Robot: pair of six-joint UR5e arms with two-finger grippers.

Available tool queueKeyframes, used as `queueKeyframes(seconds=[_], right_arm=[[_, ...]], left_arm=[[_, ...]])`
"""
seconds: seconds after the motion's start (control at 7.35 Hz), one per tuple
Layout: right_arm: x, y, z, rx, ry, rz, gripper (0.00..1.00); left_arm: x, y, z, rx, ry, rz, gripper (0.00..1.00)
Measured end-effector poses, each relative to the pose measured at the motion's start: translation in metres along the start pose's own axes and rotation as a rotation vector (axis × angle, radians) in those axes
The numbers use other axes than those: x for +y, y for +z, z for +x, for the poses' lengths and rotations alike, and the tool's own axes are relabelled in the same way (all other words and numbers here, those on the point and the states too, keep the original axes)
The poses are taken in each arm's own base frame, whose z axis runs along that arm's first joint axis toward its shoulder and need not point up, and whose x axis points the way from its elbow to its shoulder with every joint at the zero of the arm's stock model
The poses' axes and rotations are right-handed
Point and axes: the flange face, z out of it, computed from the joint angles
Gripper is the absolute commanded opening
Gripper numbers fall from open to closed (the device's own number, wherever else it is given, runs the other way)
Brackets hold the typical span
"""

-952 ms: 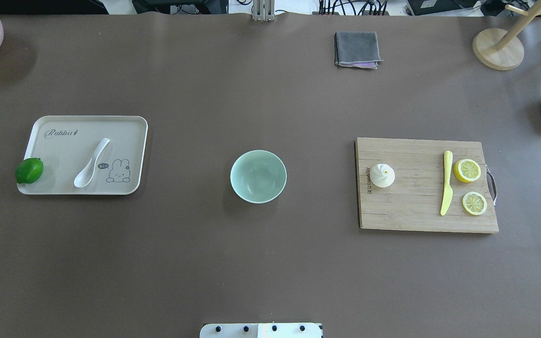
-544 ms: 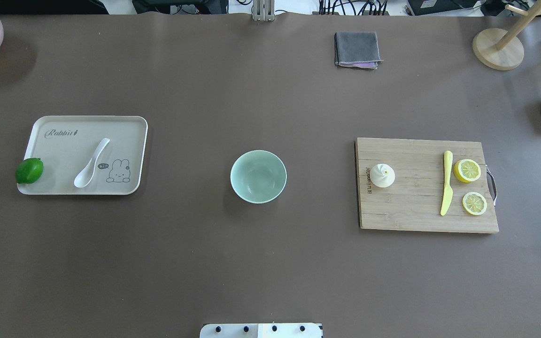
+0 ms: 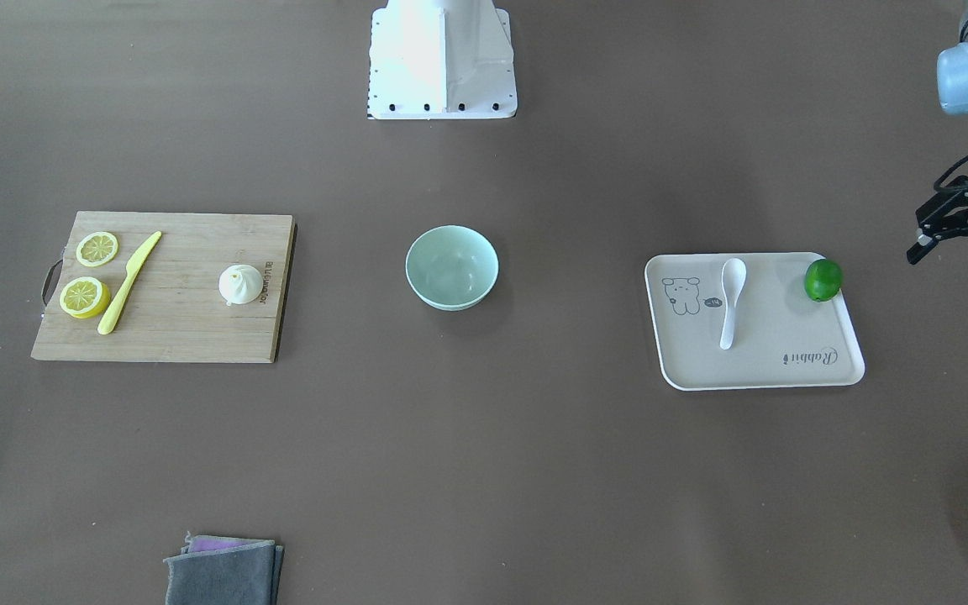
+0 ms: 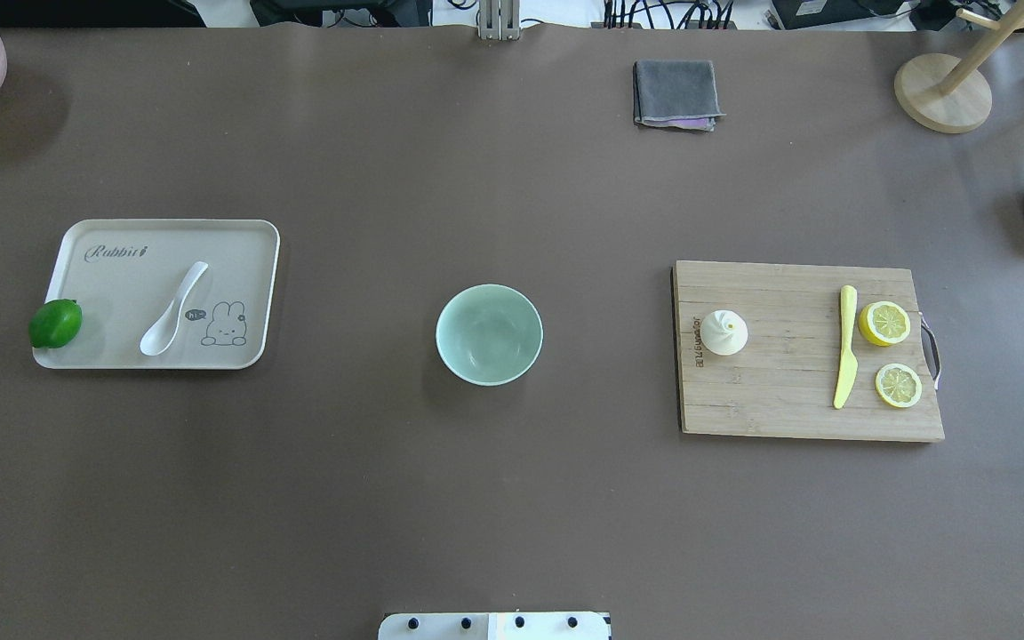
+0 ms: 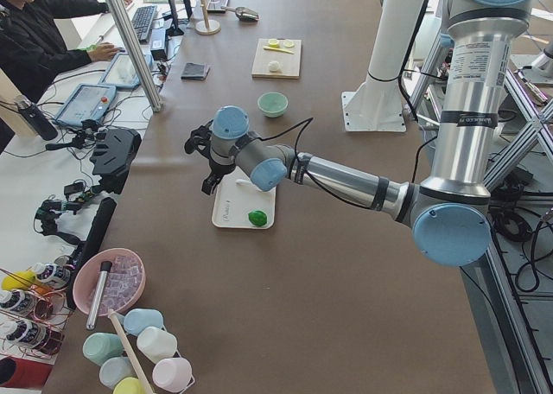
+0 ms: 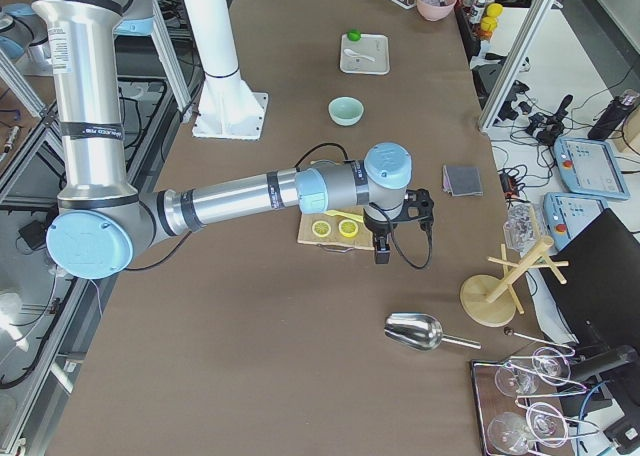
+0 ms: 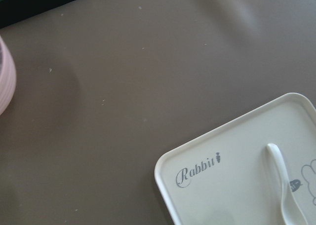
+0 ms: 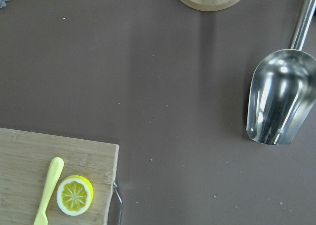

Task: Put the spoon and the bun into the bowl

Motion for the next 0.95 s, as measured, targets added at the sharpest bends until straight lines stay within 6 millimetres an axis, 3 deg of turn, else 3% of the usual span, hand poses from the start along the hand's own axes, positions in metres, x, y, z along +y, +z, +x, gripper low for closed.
queueKeyframes(seconds=[0.27, 0.41, 0.68, 0.95], right_arm=[[-0.017, 0.013, -0.044, -0.037, -0.041, -0.014, 1.0], [-0.02, 0.024, -0.062, -0.052, -0.087, -0.016, 1.0], [-0.022, 0.043, -0.092, -0.064, -0.085, -0.016, 1.0], [-0.027, 0.053, -0.119, -0.068, -0.026, -0.024, 1.0]], left_arm=[[-0.036, 0.044, 0.061, 0.067, -0.051, -0.024, 0.99], [-0.043, 0.065, 0.083, 0.085, -0.085, -0.044, 0.99], [-0.035, 0.111, 0.13, 0.065, -0.161, -0.048, 0.99], [-0.007, 0.166, 0.171, -0.017, -0.169, -0.023, 0.99]])
